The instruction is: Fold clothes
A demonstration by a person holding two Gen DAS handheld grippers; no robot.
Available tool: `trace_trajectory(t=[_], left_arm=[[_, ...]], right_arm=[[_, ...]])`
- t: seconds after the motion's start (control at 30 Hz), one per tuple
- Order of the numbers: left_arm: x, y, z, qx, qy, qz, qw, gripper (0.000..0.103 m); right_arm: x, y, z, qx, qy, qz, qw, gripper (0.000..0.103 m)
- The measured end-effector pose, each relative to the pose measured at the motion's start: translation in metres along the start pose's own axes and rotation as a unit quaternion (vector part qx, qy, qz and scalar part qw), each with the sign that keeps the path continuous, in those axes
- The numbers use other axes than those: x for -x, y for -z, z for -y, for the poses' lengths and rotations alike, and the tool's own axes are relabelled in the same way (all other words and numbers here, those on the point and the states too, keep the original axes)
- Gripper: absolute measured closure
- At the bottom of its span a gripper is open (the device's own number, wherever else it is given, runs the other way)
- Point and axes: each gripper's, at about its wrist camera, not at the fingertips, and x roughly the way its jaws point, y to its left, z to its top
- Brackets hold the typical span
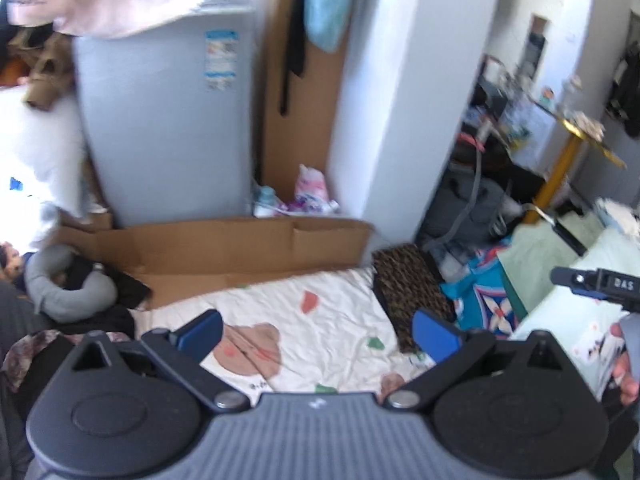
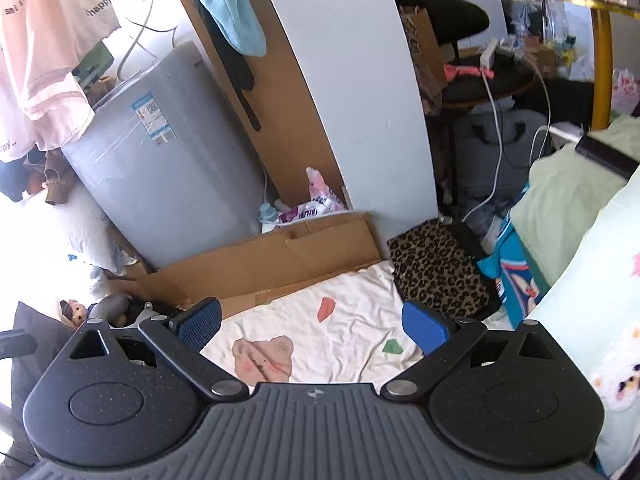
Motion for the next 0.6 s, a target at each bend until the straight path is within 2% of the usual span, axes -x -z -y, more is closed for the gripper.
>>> trace_trajectory(t=[0.17,0.27,0.37,0.47,0.6], left_arm=[[0.014,0.015,-0.007,0.037,-0.031,0.027,0.9985,0.000],[0.022,0.024,-0.004,0.048,-0.044,0.044,0.9969,0.000],[0.024,0.036,-0.001,0.073,-0.059,0.060,0.9937,0.000],[0.016,0.051,-0.002,0.102,-0.068,0.058,0.9908,0.000],[0.008,0.069,0.000,0.107,-0.096,0.052,0.9882,0.000]], right_arm=[[0.012,0.003,-0.009,0.003,-0.013,0.001,1.000,0.003],[0.020,0.009,-0.014,0.001,-0.045,0.001,0.999,0.003],[0.022,0.018,-0.026,0.017,-0.055,0.005,0.998,0.003],[0.015,0.031,-0.036,0.024,-0.069,-0.005,0.997,0.003],[0.001,0.047,-0.046,0.041,-0.071,-0.016,0.997,0.003]])
